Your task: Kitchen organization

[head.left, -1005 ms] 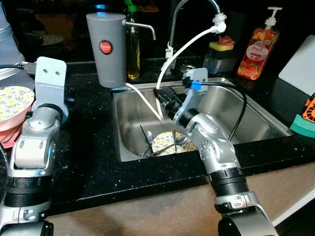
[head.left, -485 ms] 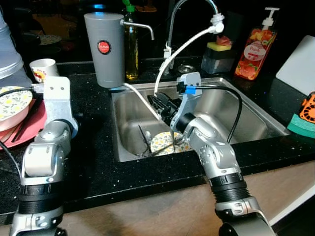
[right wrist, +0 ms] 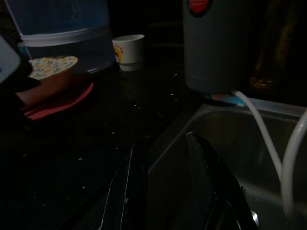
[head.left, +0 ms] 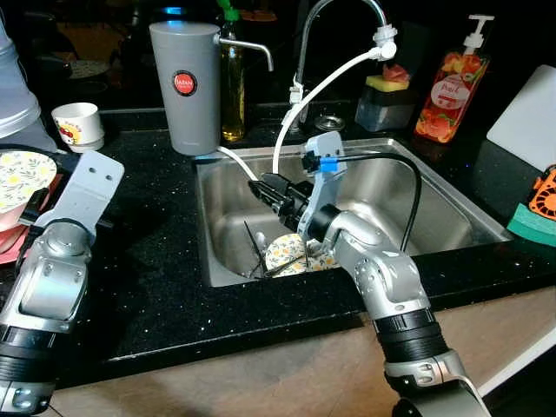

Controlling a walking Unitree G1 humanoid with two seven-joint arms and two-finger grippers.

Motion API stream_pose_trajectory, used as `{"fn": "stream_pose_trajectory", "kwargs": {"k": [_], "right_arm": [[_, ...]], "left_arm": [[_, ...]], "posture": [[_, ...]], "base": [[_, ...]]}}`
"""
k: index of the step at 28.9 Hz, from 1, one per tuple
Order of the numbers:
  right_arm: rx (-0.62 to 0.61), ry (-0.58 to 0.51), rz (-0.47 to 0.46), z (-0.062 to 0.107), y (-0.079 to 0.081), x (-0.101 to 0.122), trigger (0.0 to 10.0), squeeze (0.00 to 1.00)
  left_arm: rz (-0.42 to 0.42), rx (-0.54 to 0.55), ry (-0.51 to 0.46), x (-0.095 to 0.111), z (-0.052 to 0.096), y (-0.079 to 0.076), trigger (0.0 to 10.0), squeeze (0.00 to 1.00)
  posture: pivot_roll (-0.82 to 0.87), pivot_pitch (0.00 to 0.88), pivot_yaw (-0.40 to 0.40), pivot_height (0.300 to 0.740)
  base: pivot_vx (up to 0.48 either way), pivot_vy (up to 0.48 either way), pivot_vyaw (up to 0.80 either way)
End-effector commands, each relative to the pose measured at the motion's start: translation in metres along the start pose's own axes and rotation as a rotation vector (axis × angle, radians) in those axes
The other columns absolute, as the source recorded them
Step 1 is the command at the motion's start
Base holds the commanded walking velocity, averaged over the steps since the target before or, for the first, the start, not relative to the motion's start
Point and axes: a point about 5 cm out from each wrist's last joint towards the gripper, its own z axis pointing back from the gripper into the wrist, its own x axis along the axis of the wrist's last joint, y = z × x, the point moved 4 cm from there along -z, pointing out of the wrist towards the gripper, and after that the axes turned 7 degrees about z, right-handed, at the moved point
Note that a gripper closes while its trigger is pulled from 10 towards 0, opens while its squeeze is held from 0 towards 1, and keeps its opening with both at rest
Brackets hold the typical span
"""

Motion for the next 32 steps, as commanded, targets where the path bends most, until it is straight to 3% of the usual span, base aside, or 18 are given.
{"fn": "stream_pose_trajectory", "kwargs": {"k": [1, 6, 14, 15, 16, 17, 18, 19, 26, 27, 28, 29, 30, 31, 32], "right_arm": [[0.007, 0.009, 0.003, 0.001, 0.002, -0.001, 10.0, 0.00], [-0.001, 0.009, 0.005, 0.000, 0.000, 0.001, 10.0, 0.00], [0.007, 0.014, 0.009, 0.000, -0.001, 0.002, 10.0, 0.00], [0.007, 0.013, 0.010, 0.000, -0.001, 0.002, 10.0, 0.00], [0.008, 0.011, 0.011, 0.000, -0.002, 0.003, 10.0, 0.00], [0.008, 0.011, 0.011, 0.000, -0.002, 0.003, 10.0, 0.00], [0.008, 0.010, 0.011, 0.000, -0.002, 0.003, 10.0, 0.00], [0.008, 0.007, 0.014, 0.000, -0.002, 0.004, 10.0, 0.00], [0.009, 0.004, 0.029, -0.001, -0.005, 0.006, 10.0, 0.00], [0.011, 0.002, 0.036, -0.001, -0.006, 0.007, 10.0, 0.00], [0.011, 0.002, 0.036, -0.001, -0.006, 0.007, 10.0, 0.00], [0.011, 0.002, 0.037, -0.001, -0.007, 0.008, 10.0, 0.00], [0.011, 0.002, 0.037, -0.001, -0.007, 0.008, 10.0, 0.00], [0.010, 0.002, 0.040, -0.001, -0.007, 0.008, 10.0, 0.00], [0.009, 0.002, 0.041, -0.001, -0.008, 0.008, 10.0, 0.00]], "left_arm": [[-0.028, -0.032, 0.071, -0.018, -0.001, -0.004, 10.0, 0.00], [-0.052, -0.052, 0.139, -0.031, -0.001, -0.005, 10.0, 0.00], [-0.063, -0.047, 0.173, -0.037, -0.001, 0.002, 10.0, 0.00], [-0.057, -0.041, 0.181, -0.039, -0.001, 0.004, 9.3, 0.00], [-0.055, -0.038, 0.186, -0.039, -0.001, 0.006, 6.7, 0.00], [-0.055, -0.038, 0.186, -0.039, -0.001, 0.006, 6.7, 0.00], [-0.054, -0.036, 0.189, -0.040, -0.001, 0.007, 4.9, 0.00], [-0.042, -0.032, 0.198, -0.041, -0.002, 0.009, 0.0, 0.00], [-0.003, -0.008, 0.250, -0.046, -0.002, 0.014, 0.4, 0.00], [-0.002, -0.008, 0.267, -0.049, -0.002, 0.013, 4.9, 0.00], [-0.002, -0.008, 0.267, -0.049, -0.002, 0.013, 4.9, 0.00], [-0.004, -0.010, 0.272, -0.050, -0.002, 0.013, 7.5, 0.00], [-0.004, -0.010, 0.272, -0.050, -0.002, 0.013, 7.5, 0.00], [-0.008, -0.012, 0.275, -0.052, -0.002, 0.013, 6.2, 0.00], [-0.009, -0.015, 0.278, -0.052, -0.002, 0.013, 4.2, 0.00]], "posture": [[-0.01, 0.066, -0.031, 0.740], [-0.01, 0.068, -0.030, 0.740], [-0.01, 0.071, -0.033, 0.740], [-0.01, 0.071, -0.033, 0.740], [-0.01, 0.071, -0.033, 0.740], [-0.01, 0.071, -0.033, 0.740], [-0.01, 0.071, -0.033, 0.740], [-0.01, 0.071, -0.033, 0.740], [0.00, 0.079, -0.036, 0.740], [0.00, 0.079, -0.036, 0.740], [0.00, 0.079, -0.036, 0.740], [0.00, 0.079, -0.036, 0.740], [0.00, 0.079, -0.036, 0.740], [0.00, 0.080, -0.037, 0.740], [0.00, 0.081, -0.037, 0.740]], "base": [[0.000, 0.000, 0.00], [0.000, 0.000, 0.00], [0.000, 0.000, 0.00], [0.000, 0.000, 0.00], [0.000, 0.000, 0.00], [0.000, 0.000, 0.00], [0.000, 0.000, 0.00], [0.000, 0.000, 0.00], [0.000, 0.000, 0.00], [0.000, 0.000, 0.00], [0.000, 0.000, 0.00], [0.000, 0.000, 0.00], [0.000, 0.000, 0.00], [0.000, 0.000, 0.00], [0.000, 0.000, 0.00]]}}
